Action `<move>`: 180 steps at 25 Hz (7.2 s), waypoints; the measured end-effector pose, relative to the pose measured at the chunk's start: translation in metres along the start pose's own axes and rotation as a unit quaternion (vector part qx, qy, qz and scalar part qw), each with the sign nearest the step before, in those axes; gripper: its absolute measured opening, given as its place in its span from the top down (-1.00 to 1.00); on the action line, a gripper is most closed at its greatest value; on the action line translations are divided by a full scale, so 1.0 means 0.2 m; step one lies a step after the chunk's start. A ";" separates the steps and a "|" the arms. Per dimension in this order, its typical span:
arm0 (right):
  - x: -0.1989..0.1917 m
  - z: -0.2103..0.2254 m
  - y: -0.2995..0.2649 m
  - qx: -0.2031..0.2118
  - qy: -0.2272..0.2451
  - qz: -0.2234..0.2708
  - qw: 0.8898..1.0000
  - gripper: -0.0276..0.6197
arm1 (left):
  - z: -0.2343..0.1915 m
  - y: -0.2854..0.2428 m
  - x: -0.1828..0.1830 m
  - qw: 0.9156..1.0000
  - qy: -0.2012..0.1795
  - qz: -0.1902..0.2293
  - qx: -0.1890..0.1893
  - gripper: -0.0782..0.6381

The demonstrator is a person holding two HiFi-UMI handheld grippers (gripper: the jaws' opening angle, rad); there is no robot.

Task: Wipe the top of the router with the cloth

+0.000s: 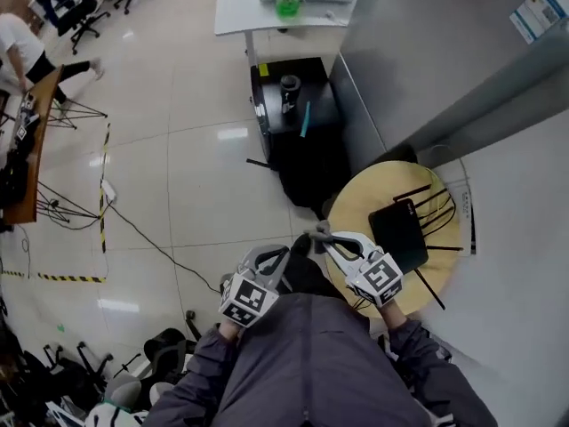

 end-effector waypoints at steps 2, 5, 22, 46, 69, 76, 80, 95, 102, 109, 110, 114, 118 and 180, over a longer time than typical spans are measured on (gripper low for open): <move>-0.03 0.06 0.03 -0.038 -0.025 0.006 0.999 0.83 | -0.05 -0.09 0.08 0.998 -0.031 -0.018 -0.042 0.78; -0.05 0.17 0.06 -0.091 -0.060 0.019 0.994 0.83 | -0.12 -0.23 0.23 0.990 -0.084 -0.046 -0.101 0.78; -0.42 0.51 0.42 -0.367 -0.257 0.000 0.894 0.83 | -0.09 -0.97 0.71 0.876 -0.271 -0.145 -0.373 0.78; -1.02 1.35 0.22 -0.429 -0.320 -0.301 0.789 0.83 | -0.49 -1.22 0.76 0.776 -0.301 -0.201 -0.516 0.78; -0.90 0.90 -0.06 -0.392 -0.264 -0.317 0.823 0.83 | -0.28 -1.30 0.74 0.742 -0.330 -0.209 -0.545 0.78; -0.89 0.81 -0.11 -0.386 -0.278 -0.303 0.826 0.83 | -0.21 -1.34 0.75 0.736 -0.337 -0.209 -0.549 0.78; -0.87 0.85 -0.05 -0.383 -0.291 -0.286 0.829 0.83 | -0.18 -1.35 0.74 0.737 -0.335 -0.212 -0.548 0.78; -1.10 1.25 0.38 -0.423 -0.268 -0.340 0.796 0.83 | -0.13 -1.39 0.73 0.751 -0.319 -0.223 -0.533 0.78; -1.12 1.25 0.37 -0.412 -0.247 -0.352 0.803 0.83 | -0.15 -1.39 0.73 0.765 -0.313 -0.227 -0.516 0.78; -1.08 1.12 0.29 -0.400 -0.241 -0.352 0.811 0.83 | -0.13 -1.40 0.73 0.765 -0.318 -0.228 -0.512 0.78; -1.07 1.09 0.27 -0.398 -0.240 -0.351 0.813 0.83 | -0.12 -1.40 0.72 0.764 -0.318 -0.228 -0.512 0.78; -1.06 0.93 0.21 -0.386 -0.237 -0.352 0.819 0.83 | -0.10 -1.41 0.71 0.759 -0.323 -0.231 -0.516 0.78; -1.03 0.80 0.16 -0.383 -0.240 -0.344 0.823 0.83 | -0.07 -1.41 0.69 0.752 -0.327 -0.233 -0.522 0.78; -1.25 0.73 0.62 -0.376 -0.238 -0.357 0.822 0.83 | 0.28 -1.37 0.53 0.750 -0.335 -0.258 -0.509 0.78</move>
Point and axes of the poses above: the fingertips, and each gripper's own axes: y backward along the fingers, z to its right, x out of its top, the point moved 6 cm from there along y, backward along the fingers, and after that the axes turned 13 degrees about -x, right-handed, at the moved point
